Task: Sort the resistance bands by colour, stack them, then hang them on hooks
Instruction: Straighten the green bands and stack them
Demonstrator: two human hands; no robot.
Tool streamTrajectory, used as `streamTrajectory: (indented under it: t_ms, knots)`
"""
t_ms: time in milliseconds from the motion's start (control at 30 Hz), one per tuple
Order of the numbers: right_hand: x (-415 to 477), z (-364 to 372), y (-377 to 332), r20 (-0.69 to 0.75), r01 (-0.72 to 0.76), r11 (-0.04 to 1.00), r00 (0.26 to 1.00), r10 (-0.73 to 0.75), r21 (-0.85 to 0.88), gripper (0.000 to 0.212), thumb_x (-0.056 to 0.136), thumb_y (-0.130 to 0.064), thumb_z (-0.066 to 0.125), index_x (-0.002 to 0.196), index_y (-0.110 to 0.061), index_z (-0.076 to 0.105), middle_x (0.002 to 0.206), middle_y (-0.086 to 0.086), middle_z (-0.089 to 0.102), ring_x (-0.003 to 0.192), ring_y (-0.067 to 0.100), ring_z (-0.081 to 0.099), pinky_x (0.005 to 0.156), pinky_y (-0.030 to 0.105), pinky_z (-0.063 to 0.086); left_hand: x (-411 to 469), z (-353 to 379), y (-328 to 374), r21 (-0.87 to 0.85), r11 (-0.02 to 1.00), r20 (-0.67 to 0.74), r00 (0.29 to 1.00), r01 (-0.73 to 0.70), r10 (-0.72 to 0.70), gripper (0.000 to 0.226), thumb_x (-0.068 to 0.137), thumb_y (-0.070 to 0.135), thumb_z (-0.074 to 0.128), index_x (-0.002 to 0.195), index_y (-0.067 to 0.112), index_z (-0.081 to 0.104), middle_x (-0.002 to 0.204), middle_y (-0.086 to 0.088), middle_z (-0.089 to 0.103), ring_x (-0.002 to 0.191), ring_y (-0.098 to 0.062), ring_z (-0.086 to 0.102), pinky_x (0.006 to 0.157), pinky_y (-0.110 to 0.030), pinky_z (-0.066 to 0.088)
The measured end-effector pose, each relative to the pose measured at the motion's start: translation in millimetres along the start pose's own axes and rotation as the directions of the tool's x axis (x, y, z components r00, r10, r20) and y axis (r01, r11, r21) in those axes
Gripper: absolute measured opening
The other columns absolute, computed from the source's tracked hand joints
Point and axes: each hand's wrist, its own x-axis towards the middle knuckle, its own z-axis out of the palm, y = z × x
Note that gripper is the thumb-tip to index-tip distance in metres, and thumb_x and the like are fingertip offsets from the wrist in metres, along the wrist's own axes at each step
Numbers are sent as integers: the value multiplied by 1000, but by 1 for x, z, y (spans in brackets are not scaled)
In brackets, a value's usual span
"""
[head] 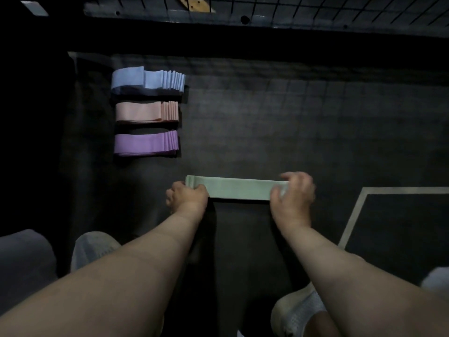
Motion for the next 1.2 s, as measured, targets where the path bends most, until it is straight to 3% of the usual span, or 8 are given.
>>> streamTrajectory:
  t_ms: [100,367,467,733,867,1000,1067,1200]
  knots:
    - [-11,23,-22,163,283,957,943,-289,60,12,86,-6,63,96,-3,68,101,16,59,94,36,55,88,41,45,0,-3,5,-33,998,25,998,51,-50,60,85,33,63,136,7,46,143,-20,41,132,-38,39,108,-34,33]
    - [-19,35,-23,215,259,960,937,-276,107,13,82,3,60,92,-2,66,101,16,59,95,35,54,88,41,45,1,-12,6,-199,973,96,990,119,-102,60,59,39,65,112,12,66,125,-15,56,107,-36,59,98,-38,50]
    - [-21,35,-23,206,261,959,938,-279,113,10,83,3,61,91,-1,67,102,15,59,96,35,55,87,43,48,-3,-12,5,-292,955,106,994,53,-23,26,71,25,71,93,13,64,110,-13,65,92,-28,64,86,-32,54]
    - [-33,32,-15,242,233,973,943,-228,10,21,88,-11,63,107,-14,72,109,13,55,102,35,50,93,43,41,-38,-9,11,-228,941,48,963,-248,266,30,80,19,71,101,11,52,100,-5,58,75,-10,53,63,-18,37]
    - [-21,16,-10,380,284,958,882,-279,45,29,89,-10,58,116,-12,69,116,13,58,108,35,51,97,43,44,-60,4,21,-196,920,59,933,-339,356,37,75,19,74,102,15,49,107,-8,61,87,-17,58,73,-19,39]
    - [-3,-14,-3,470,127,982,864,-179,141,30,91,-8,50,117,-14,63,123,6,59,114,24,55,101,32,43,-79,18,32,-167,907,79,912,-387,403,42,73,19,74,109,18,52,115,-8,58,93,-18,58,80,-20,41]
    - [2,-25,7,236,85,987,965,-116,137,25,85,-4,54,105,-13,66,117,7,58,110,27,54,98,33,42,-87,26,37,-118,904,95,902,-411,422,44,74,21,73,114,15,54,117,-6,55,99,-20,57,82,-20,39]
    - [15,-33,34,129,-353,922,933,335,160,28,90,-19,64,117,-14,58,134,11,43,120,32,45,106,38,37,-102,45,48,-73,907,133,897,-415,421,49,74,26,73,117,16,52,112,1,45,110,-25,55,95,-31,47]
